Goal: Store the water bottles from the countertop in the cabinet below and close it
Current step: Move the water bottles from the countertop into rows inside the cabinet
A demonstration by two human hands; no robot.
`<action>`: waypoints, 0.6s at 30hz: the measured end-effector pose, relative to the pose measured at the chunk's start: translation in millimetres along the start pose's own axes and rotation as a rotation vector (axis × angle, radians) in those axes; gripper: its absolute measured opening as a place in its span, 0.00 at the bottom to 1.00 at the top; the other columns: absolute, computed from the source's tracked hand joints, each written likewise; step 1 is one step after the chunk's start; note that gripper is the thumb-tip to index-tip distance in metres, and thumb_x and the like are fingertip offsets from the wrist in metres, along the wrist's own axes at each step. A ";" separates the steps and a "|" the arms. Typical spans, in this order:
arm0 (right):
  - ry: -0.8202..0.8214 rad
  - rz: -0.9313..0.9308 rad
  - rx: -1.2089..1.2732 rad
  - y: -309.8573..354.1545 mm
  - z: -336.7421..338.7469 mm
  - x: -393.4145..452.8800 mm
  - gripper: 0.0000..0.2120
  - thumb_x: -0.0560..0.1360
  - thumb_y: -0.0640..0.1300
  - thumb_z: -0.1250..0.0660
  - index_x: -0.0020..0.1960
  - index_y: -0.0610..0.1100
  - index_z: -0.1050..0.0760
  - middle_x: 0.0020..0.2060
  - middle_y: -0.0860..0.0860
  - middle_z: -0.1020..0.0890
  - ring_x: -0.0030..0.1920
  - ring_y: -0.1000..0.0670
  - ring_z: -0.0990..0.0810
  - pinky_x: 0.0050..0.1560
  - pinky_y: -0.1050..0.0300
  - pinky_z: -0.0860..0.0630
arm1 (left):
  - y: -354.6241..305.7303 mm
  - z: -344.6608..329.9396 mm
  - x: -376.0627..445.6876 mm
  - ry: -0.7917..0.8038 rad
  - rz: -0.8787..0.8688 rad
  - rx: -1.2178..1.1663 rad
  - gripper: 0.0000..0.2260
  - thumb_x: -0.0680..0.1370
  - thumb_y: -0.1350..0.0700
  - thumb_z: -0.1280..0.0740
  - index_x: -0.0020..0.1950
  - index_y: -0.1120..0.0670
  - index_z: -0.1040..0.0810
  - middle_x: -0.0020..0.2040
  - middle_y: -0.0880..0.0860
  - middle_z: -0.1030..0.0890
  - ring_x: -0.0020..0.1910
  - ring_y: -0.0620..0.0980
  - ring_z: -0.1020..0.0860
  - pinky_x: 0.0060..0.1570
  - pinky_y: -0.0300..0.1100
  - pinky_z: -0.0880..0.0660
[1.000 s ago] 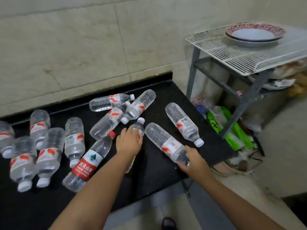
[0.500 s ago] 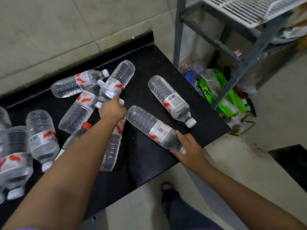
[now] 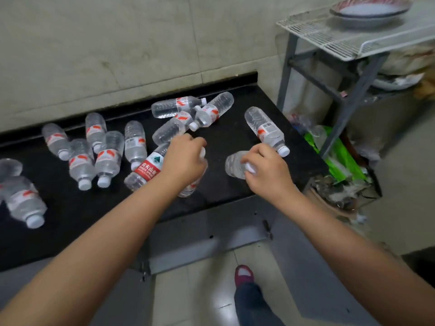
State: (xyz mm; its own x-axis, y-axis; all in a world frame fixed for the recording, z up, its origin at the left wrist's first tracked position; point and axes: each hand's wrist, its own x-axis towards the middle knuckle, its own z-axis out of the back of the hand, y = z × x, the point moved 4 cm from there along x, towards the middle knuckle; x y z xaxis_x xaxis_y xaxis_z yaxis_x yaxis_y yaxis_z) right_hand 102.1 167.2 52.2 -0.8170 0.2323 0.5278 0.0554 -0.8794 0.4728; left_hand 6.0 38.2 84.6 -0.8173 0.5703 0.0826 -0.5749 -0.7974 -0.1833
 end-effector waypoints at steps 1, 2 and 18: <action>0.045 0.025 -0.013 11.3 7.0 -6.1 0.10 0.58 0.29 0.35 0.37 0.36 0.19 0.35 0.38 0.20 0.32 0.38 0.20 0.29 0.56 0.24 | 2.2 5.2 -19.4 -0.002 0.011 -0.002 0.17 0.76 0.58 0.36 0.64 0.58 0.25 0.60 0.62 0.24 0.62 0.62 0.29 0.60 0.47 0.31; 0.091 0.044 -0.025 21.5 13.5 -12.2 0.11 0.58 0.28 0.34 0.38 0.36 0.19 0.37 0.38 0.20 0.33 0.37 0.19 0.32 0.58 0.27 | 4.2 10.2 -37.1 0.000 0.021 -0.007 0.16 0.76 0.58 0.36 0.63 0.58 0.23 0.60 0.61 0.24 0.61 0.62 0.29 0.59 0.46 0.31; 1.028 -0.401 -0.129 -38.2 -80.7 -179.4 0.14 0.73 0.33 0.36 0.58 0.41 0.24 0.60 0.44 0.26 0.60 0.44 0.26 0.57 0.57 0.28 | 12.0 -163.0 -152.1 0.688 0.191 -0.057 0.12 0.74 0.61 0.36 0.56 0.56 0.21 0.59 0.57 0.21 0.60 0.55 0.25 0.59 0.41 0.29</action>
State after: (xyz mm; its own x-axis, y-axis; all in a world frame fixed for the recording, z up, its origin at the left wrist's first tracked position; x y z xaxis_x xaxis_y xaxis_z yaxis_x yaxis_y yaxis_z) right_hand 200.3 125.6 -117.4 -0.8523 0.1069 -0.5119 -0.3306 -0.8686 0.3692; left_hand 129.7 -26.0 -89.8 -0.6832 0.4317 -0.5889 -0.4055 -0.8950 -0.1856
